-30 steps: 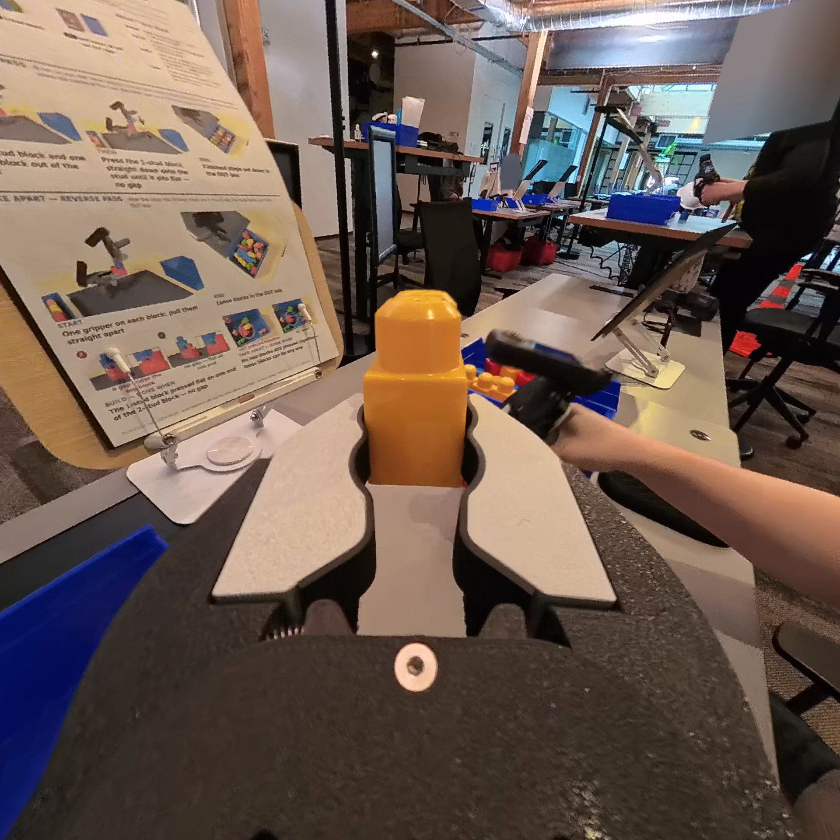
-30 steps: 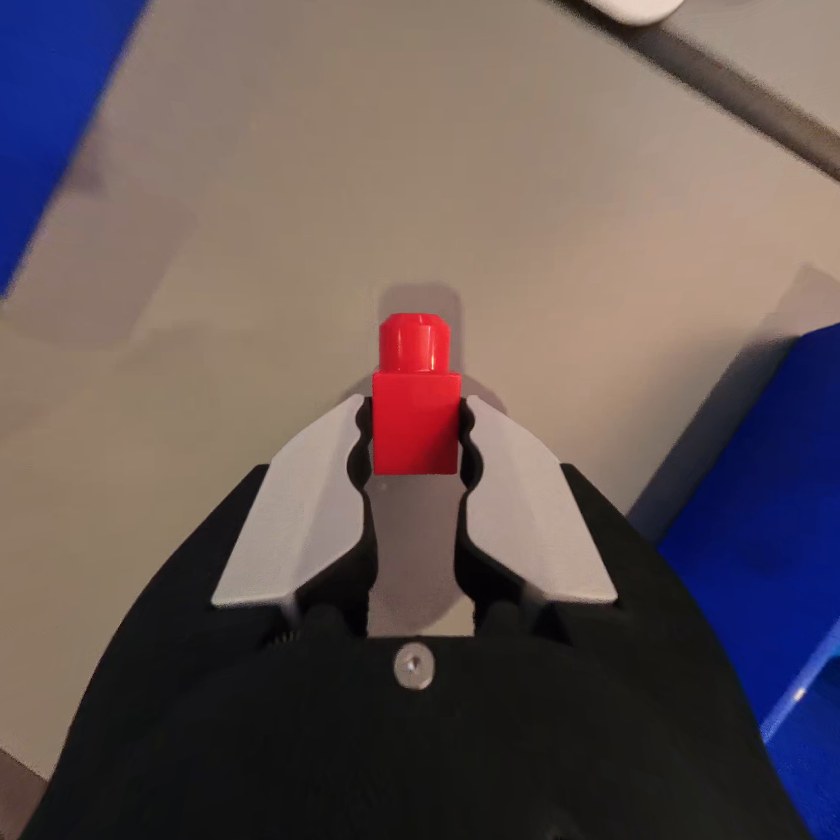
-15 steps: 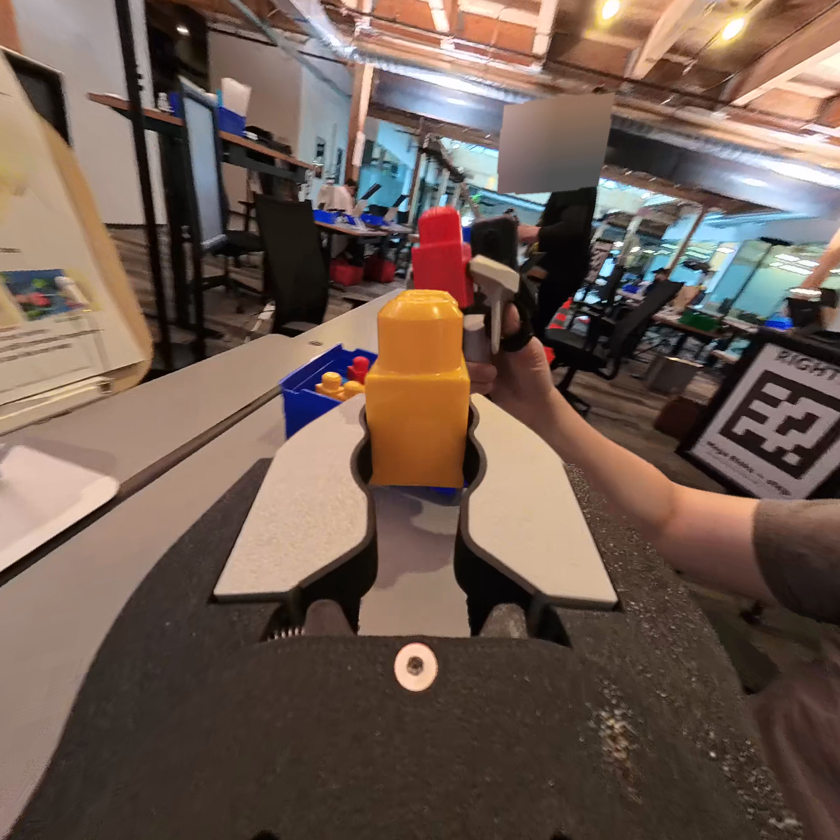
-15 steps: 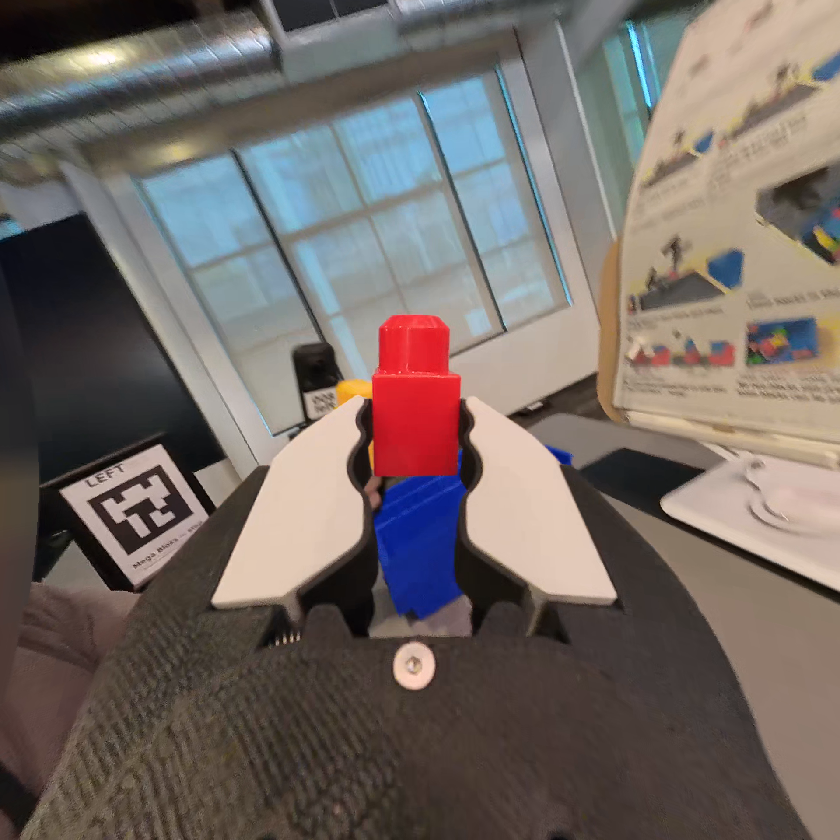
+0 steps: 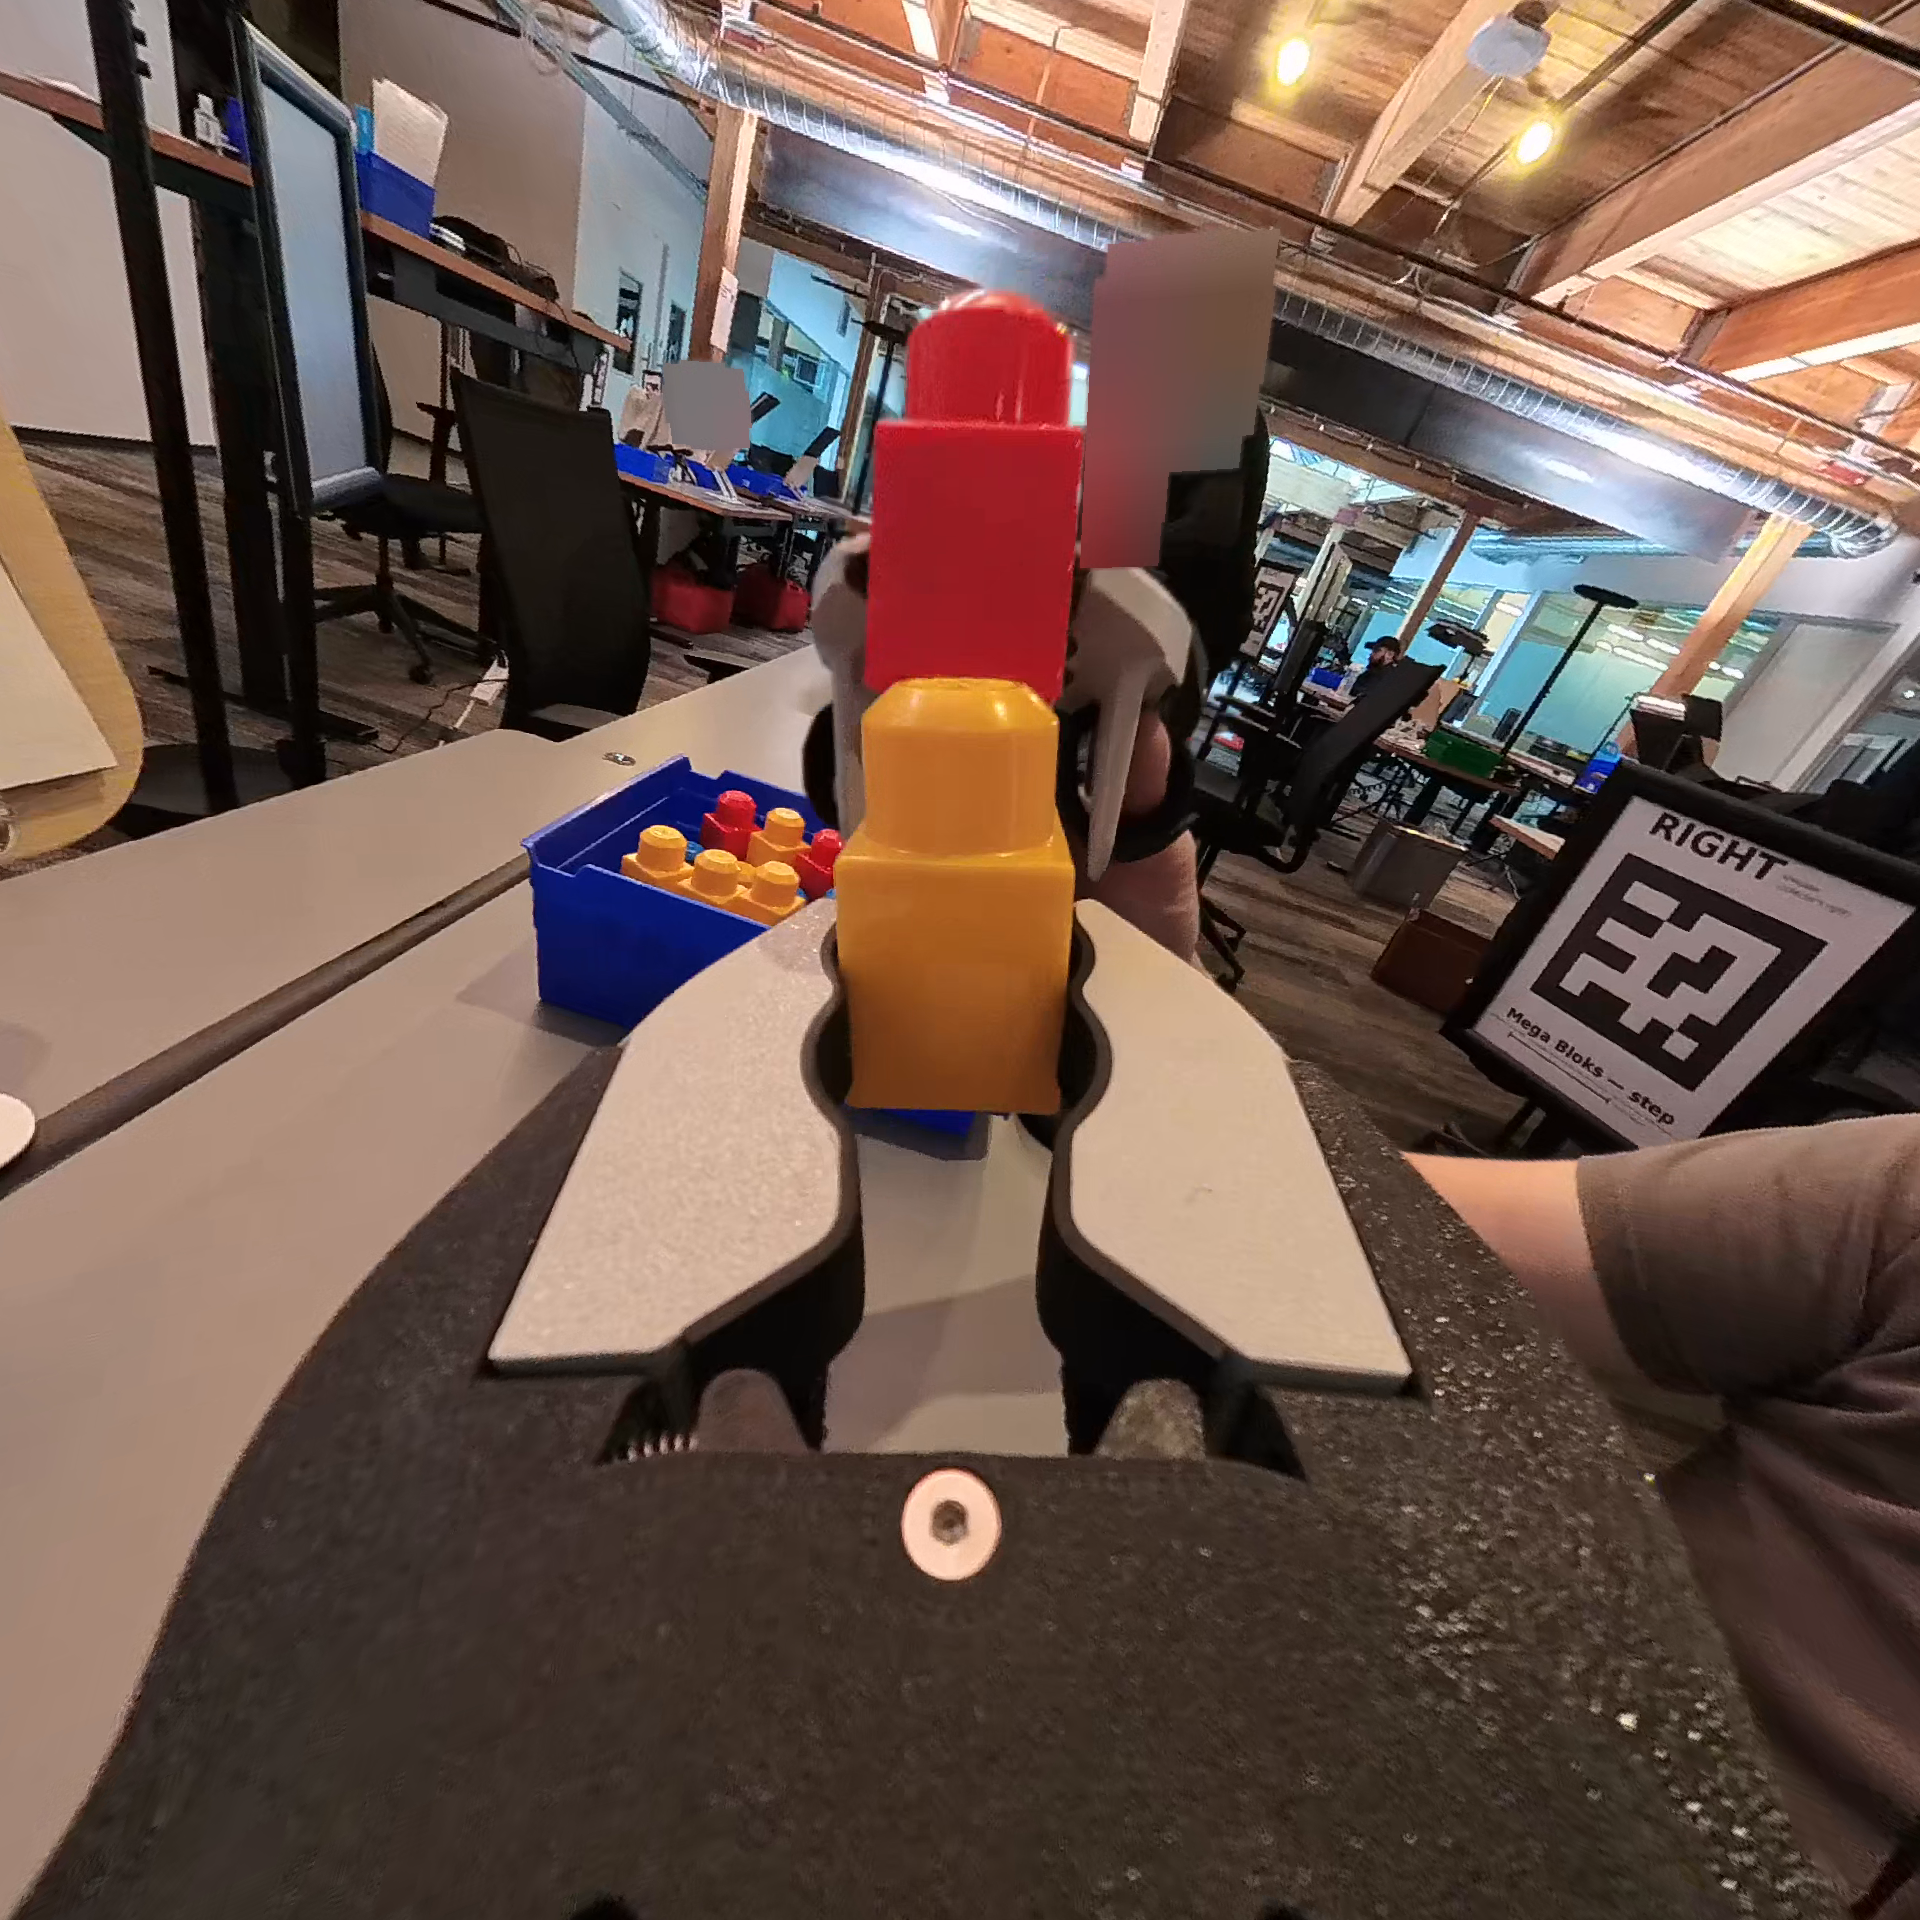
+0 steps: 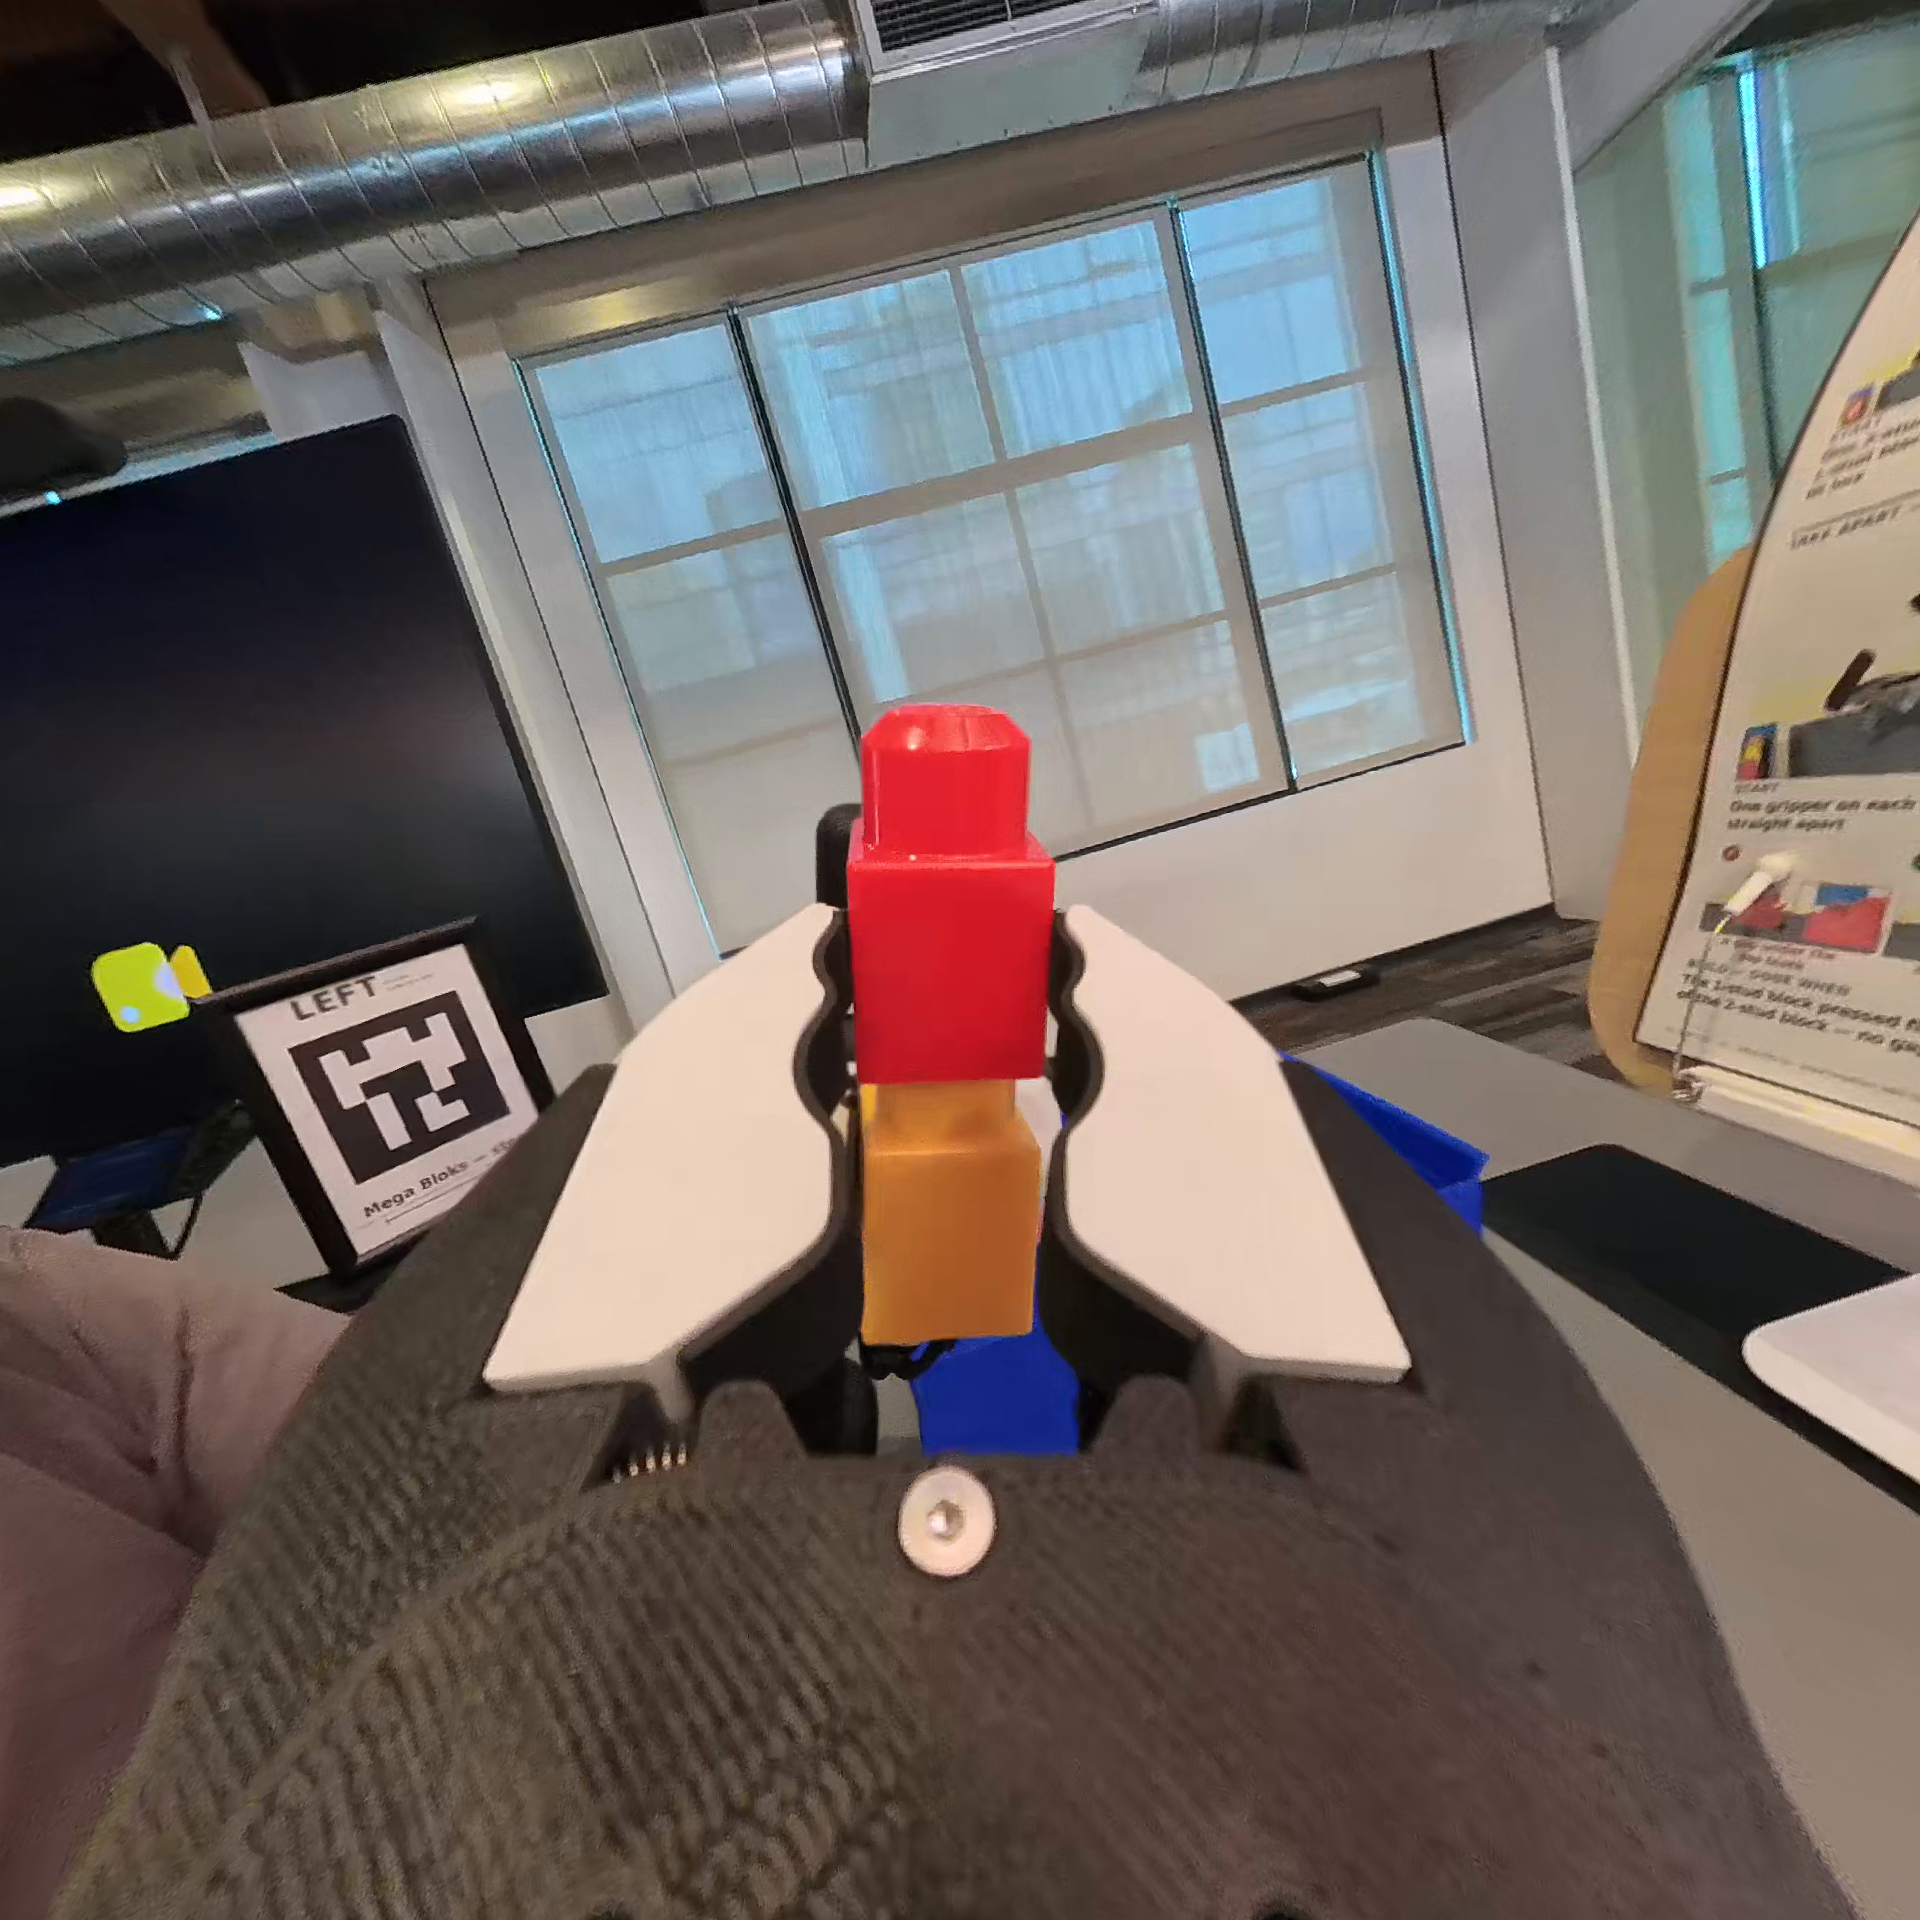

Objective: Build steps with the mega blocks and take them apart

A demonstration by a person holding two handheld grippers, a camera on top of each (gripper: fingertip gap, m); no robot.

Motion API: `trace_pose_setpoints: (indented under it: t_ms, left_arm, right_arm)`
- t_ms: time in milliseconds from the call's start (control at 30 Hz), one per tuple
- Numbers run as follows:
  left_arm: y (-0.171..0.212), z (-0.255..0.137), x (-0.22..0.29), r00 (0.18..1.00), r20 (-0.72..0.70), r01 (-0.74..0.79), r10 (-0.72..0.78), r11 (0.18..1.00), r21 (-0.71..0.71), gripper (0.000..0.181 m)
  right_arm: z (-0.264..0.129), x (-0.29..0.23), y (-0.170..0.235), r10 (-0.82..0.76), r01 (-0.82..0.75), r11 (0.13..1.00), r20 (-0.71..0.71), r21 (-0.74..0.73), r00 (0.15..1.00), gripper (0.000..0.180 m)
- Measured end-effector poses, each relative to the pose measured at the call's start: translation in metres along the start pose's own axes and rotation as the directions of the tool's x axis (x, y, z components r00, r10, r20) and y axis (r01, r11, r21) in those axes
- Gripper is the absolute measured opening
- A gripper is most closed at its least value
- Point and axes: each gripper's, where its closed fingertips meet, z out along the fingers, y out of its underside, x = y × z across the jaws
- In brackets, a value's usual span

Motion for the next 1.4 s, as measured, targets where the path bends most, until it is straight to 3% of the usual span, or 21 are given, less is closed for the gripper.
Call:
trace_pose_setpoints:
  t_ms: [700,1400]
  left_arm:
    - [0.008,-0.009,-0.002,1.0,-0.029,-0.003,0.0,0.996,-0.091,0.036]
    - [0.002,-0.014,-0.004,1.0,0.003,-0.014,0.015,0.997,-0.081,0.036]
  right_arm:
    - [-0.003,0.001,0.035,0.083,-0.072,0.965,0.031,-0.252,0.996,0.037]
    - [0.003,0.002,0.039,0.051,-0.045,0.969,0.016,-0.243,0.999,0.038]
